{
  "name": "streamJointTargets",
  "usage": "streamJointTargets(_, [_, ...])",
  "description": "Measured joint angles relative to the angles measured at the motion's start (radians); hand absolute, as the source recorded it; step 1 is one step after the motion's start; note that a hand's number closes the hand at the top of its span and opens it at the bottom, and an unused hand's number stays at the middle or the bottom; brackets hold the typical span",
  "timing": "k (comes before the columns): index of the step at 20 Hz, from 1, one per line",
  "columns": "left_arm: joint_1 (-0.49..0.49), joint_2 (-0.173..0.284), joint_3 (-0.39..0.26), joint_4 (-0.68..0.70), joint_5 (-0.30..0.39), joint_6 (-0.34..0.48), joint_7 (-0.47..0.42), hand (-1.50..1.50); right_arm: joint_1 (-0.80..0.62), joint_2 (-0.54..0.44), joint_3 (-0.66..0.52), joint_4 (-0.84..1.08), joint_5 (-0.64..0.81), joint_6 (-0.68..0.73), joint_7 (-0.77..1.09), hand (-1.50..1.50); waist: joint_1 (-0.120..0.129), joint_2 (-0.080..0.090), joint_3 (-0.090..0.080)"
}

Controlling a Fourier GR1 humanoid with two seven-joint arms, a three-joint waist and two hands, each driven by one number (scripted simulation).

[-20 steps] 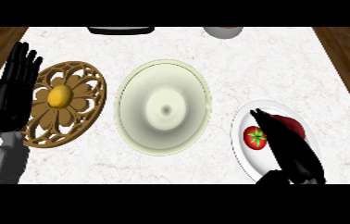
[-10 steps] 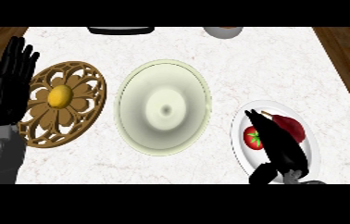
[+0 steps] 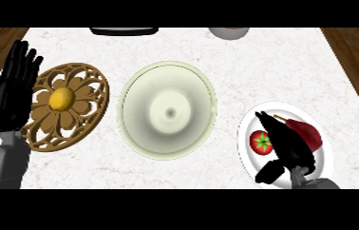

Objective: Pick the tomato from the plate and place it in the bowl

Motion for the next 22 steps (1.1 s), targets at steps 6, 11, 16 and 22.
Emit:
streamJointTargets(6, [-0.01, 0.005, 0.02, 0.006, 0.002, -0.021, 0.006, 0.0, -0.007, -0.011, -0.023, 0.047, 0.049, -0.085, -0.127, 1.5, 0.0, -0.002, -0.003])
streamJointTargets(11, [-0.035, -0.001, 0.027, 0.03, -0.011, -0.026, -0.001, 0.0, -0.019, 0.007, -0.023, 0.073, 0.103, -0.127, -0.173, 1.5, -0.002, -0.004, -0.005])
streamJointTargets(16, [-0.028, -0.011, 0.03, 0.047, -0.019, -0.028, -0.029, 0.0, -0.005, -0.164, -0.138, 0.105, 0.054, -0.077, -0.326, 1.5, -0.002, -0.001, -0.002])
streamJointTargets(22, [0.009, -0.018, 0.031, 0.0, -0.012, -0.036, -0.017, 0.0, -0.006, -0.358, -0.273, 0.253, 0.026, -0.093, -0.576, 1.5, 0.003, -0.001, -0.002])
